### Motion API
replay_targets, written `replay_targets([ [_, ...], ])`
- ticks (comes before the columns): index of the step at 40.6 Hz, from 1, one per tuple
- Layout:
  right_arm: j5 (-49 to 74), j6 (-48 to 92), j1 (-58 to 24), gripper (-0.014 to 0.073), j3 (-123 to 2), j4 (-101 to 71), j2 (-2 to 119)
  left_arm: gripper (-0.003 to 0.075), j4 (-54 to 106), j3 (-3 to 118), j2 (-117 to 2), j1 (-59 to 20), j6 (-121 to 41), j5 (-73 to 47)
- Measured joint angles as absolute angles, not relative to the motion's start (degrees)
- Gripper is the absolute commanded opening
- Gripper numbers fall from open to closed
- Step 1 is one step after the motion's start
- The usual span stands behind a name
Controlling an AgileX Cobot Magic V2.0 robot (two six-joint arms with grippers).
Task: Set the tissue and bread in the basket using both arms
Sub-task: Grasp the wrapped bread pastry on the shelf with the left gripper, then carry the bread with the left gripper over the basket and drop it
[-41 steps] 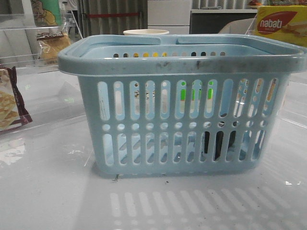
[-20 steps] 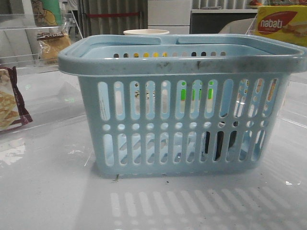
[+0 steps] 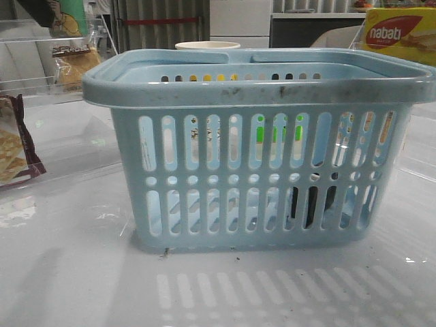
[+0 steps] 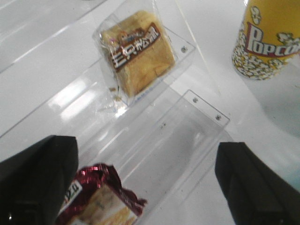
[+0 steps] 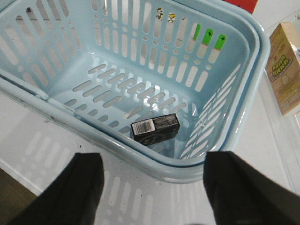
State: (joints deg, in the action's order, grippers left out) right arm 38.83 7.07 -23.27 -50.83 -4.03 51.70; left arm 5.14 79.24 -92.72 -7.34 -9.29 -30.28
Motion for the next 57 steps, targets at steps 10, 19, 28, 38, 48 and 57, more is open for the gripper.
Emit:
replay_targets([
  [10,39.0,7.1,-23.3,0.0558,-50.8,-4.0,51.7,0.0632,5.4,91.6,-106.3,-5.7,-9.3,-29.5],
  [19,39.1,7.1,-23.3,0.0558,-50.8,-4.0,51.7,0.0632,5.5,98.6,-115.0,-5.5,-9.3,-27.0],
  [28,39.1,7.1,-23.3,0.0558,-50.8,-4.0,51.7,0.0621,5.5,99.8,-118.9,-5.5,-9.3,-22.5],
  [38,39.1,7.1,-23.3,0.0558,-50.8,-4.0,51.7,0.0379,5.7,99.9,-119.4,-5.5,-9.3,-21.8],
  [48,39.1,7.1,-23.3,0.0558,-50.8,-4.0,51.7,0.019,5.9,99.9,-118.1,-5.5,-9.3,-25.5],
  [57,39.1,7.1,-23.3,0.0558,-50.8,-4.0,51.7,0.0091,5.8,99.9,-111.3,-5.5,-9.3,-30.2],
])
